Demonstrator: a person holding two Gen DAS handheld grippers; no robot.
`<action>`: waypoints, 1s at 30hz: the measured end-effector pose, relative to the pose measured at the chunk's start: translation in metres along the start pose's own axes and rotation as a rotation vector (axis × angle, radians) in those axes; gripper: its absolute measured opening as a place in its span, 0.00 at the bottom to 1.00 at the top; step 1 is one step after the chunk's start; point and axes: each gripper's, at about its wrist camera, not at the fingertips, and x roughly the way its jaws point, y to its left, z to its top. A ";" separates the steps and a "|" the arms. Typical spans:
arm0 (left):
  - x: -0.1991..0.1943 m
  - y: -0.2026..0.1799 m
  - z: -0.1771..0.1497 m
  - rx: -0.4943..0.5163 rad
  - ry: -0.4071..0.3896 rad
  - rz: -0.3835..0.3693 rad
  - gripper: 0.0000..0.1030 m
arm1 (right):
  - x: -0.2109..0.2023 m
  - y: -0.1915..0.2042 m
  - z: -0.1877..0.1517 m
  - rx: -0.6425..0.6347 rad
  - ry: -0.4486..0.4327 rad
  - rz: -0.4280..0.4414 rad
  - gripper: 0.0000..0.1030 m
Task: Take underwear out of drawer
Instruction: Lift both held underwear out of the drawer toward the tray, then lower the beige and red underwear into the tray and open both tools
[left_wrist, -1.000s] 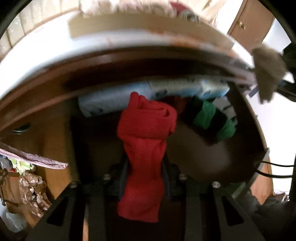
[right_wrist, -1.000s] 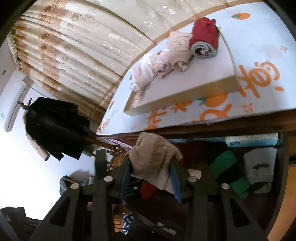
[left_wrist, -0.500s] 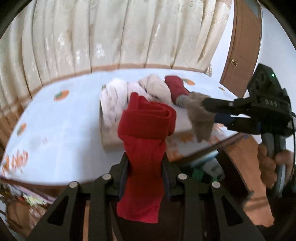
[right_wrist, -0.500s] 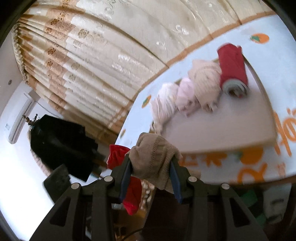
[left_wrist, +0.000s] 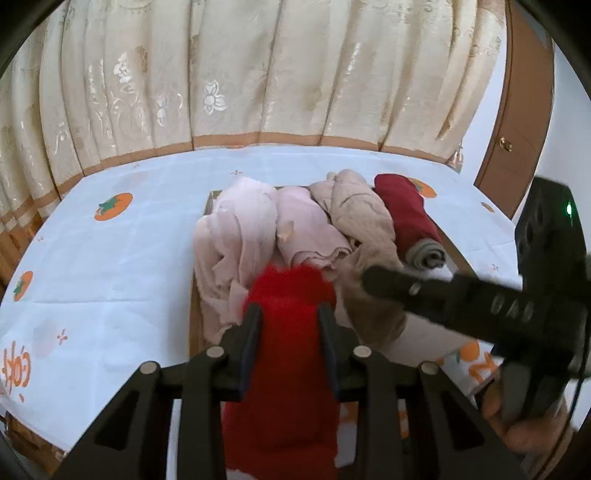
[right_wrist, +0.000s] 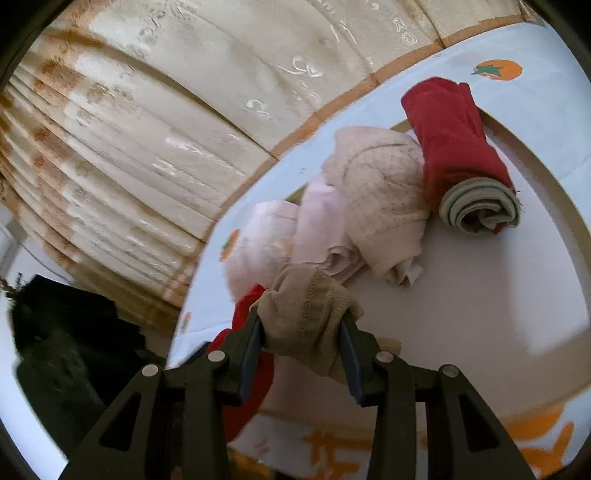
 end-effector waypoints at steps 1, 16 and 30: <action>0.006 0.000 0.001 0.002 -0.006 0.009 0.28 | 0.004 -0.001 0.000 -0.003 0.000 -0.007 0.41; 0.040 0.010 0.004 -0.053 -0.150 0.153 0.37 | 0.031 -0.001 -0.004 0.004 0.031 -0.015 0.43; 0.019 0.035 -0.006 -0.202 -0.114 0.119 1.00 | -0.008 0.001 0.003 0.009 -0.016 0.109 0.63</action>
